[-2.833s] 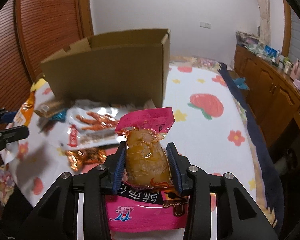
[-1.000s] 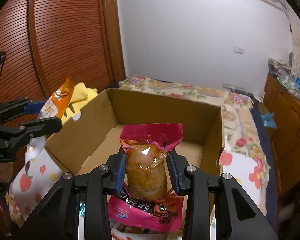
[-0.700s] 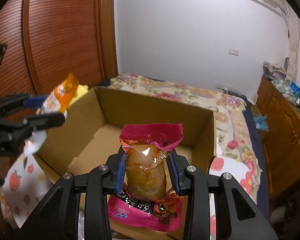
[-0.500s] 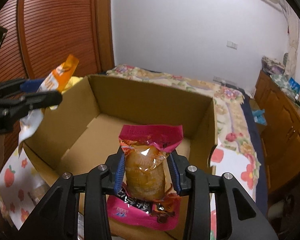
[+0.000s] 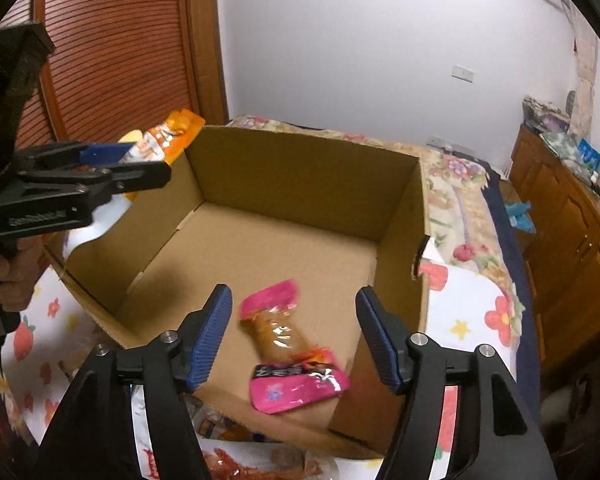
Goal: Organize snacks
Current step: 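Carry the pink snack into the box and open the right tool while the left tool carries the orange pouch, then drop the orange pouch into the box by opening the left tool, then grasp the wafer bar pack with the left tool, then grasp the clear chicken-feet pack with the right tool and lift it while the left tool holds the wafer pack, then carry both packs over the box and release them from both tools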
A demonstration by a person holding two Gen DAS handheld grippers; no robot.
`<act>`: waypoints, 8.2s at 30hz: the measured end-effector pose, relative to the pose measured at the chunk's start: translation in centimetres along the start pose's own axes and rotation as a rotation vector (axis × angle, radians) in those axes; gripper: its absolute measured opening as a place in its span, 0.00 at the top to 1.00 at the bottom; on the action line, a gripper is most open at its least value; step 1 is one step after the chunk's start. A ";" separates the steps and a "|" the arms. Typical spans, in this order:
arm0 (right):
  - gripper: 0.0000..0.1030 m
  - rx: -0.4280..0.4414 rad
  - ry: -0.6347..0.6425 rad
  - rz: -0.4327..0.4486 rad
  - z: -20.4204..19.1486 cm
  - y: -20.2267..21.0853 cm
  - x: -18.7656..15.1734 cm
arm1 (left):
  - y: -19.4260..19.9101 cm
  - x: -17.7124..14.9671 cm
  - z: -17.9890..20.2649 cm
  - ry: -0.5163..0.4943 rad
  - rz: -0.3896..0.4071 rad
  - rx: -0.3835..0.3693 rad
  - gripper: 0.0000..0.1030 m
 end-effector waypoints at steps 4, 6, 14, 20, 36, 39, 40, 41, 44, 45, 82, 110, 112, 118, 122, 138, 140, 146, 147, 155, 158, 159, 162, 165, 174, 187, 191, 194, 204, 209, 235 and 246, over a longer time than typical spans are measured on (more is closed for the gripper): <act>0.36 -0.003 0.003 0.017 -0.1 0.8 0.1 | 0.1 0.2 -0.1 0.004 0.002 -0.001 0.42; 0.36 -0.002 0.002 0.025 -0.2 1.3 0.1 | 0.3 0.4 -0.4 0.008 0.010 -0.001 0.40; 0.36 0.005 -0.005 0.041 -1.1 2.7 -0.1 | 2.6 1.3 -0.5 -0.005 0.050 -0.006 0.37; 0.36 0.018 -0.021 0.067 -2.3 5.3 -0.5 | 6.5 -0.8 0.1 -0.027 0.069 -0.016 0.37; 0.27 -0.010 -0.071 0.061 -5.5 8.9 -7.7 | 10.3 -11.4 1.7 -0.005 -0.018 -0.034 0.36; 0.27 -0.017 -0.087 0.050 -5.7 8.9 -9.1 | 9.1 -13.2 1.6 0.010 -0.061 -0.025 0.37; 0.27 -0.018 -0.090 0.046 -5.8 8.8 -9.5 | 8.6 -13.7 1.5 0.022 -0.079 -0.022 0.38; 0.27 -0.018 -0.092 0.043 -5.8 8.8 -9.7 | 8.3 -14.1 1.5 0.033 -0.091 -0.023 0.39; 0.26 -0.015 -0.099 0.031 -5.9 8.5 -10.3 | 7.3 -15.1 1.3 0.040 -0.126 -0.014 0.39; 0.26 -0.016 -0.099 0.030 -6.0 8.5 -10.4 | 7.1 -15.4 1.3 0.040 -0.133 -0.008 0.39; 0.24 -0.060 -0.215 -0.055 -4.7 5.5 -14.8 | 8.6 -19.3 1.3 0.056 -0.115 -0.025 0.53; 0.17 -0.235 -0.191 -0.101 -0.8 4.7 -15.1 | 8.7 -19.7 1.1 0.071 -0.089 -0.019 0.51; 0.17 -0.242 -0.192 -0.098 -0.5 5.4 -15.4 | 8.6 -19.7 1.1 0.070 -0.090 -0.018 0.51; 0.16 -0.228 -0.243 -0.106 -0.1 6.7 -16.5 | 8.6 -19.8 1.2 0.065 -0.091 -0.016 0.51; 0.16 -0.197 -0.311 -0.104 0.2 6.3 -16.4 | 8.6 -19.8 1.1 0.064 -0.091 -0.014 0.51; 0.15 -0.244 -0.270 -0.123 -0.7 3.3 -15.5 | 8.2 -20.0 1.4 0.040 -0.109 0.007 0.46; 0.15 -0.256 -0.229 -0.133 -1.0 3.1 -15.6 | 8.1 -20.0 1.4 0.032 -0.117 0.015 0.46; 0.15 -0.244 -0.215 -0.154 -1.1 3.1 -15.6 | 8.2 -19.8 1.7 0.030 -0.119 -0.001 0.52; 0.15 -0.242 -0.213 -0.155 -1.1 3.1 -15.6 | 8.3 -19.8 1.7 0.035 -0.115 -0.006 0.52; 0.36 -0.214 -0.208 -0.144 -1.7 3.6 -15.4 | 10.1 -19.0 1.1 0.093 -0.062 -0.023 0.55; 0.53 -0.202 -0.222 -0.139 -2.0 4.1 -15.3 | 11.0 -18.7 1.2 0.107 -0.038 -0.031 0.55; 0.56 -0.201 -0.227 -0.139 -2.2 4.2 -15.3 | 11.3 -18.6 1.3 0.108 -0.028 -0.031 0.55; 0.65 -0.199 -0.252 -0.131 -2.0 4.5 -15.2 | 11.9 -18.2 1.5 0.107 -0.010 -0.034 0.55; 0.74 -0.181 -0.290 -0.115 -1.7 4.7 -14.7 | 12.3 -17.8 1.8 0.103 0.005 -0.034 0.55; 0.86 -0.133 -0.334 -0.071 -2.6 6.1 -13.6 | 13.1 -17.4 2.4 0.092 0.027 -0.039 0.55; 0.90 -0.077 -0.323 -0.015 -3.7 8.0 -11.6 | 13.8 -16.5 2.7 0.088 0.050 -0.043 0.55; 0.90 -0.078 -0.290 0.006 -4.2 8.7 -10.8 | 14.3 -15.9 3.1 0.086 0.064 -0.049 0.55; 0.90 -0.074 -0.274 0.023 -4.7 9.2 -10.4 | 14.7 -15.4 3.2 0.083 0.076 -0.051 0.55; 0.90 -0.063 -0.215 0.083 -5.5 11.1 -8.1 | 15.8 -12.6 3.4 0.055 0.119 -0.059 0.55; 0.90 -0.058 -0.182 0.126 -5.8 12.2 -5.9 | 15.9 -10.7 3.2 0.045 0.138 -0.061 0.55; 0.90 -0.022 -0.009 0.298 -3.4 11.2 8.7 | 8.4 -3.8 0.1 0.018 0.107 0.000 0.55; 0.90 -0.070 0.031 0.222 -0.6 4.1 6.5 | 4.6 -4.6 0.0 0.004 0.043 0.020 0.55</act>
Point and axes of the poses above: each gripper's, at about its wrist camera, not at the fingertips, and y roughly against the way its jaws point, z to its right, x to its top, the point moved 8 cm from there along -y, roughly the way its jaws point, and after that the axes turned 11 degrees about z, right-handed, at the moved point
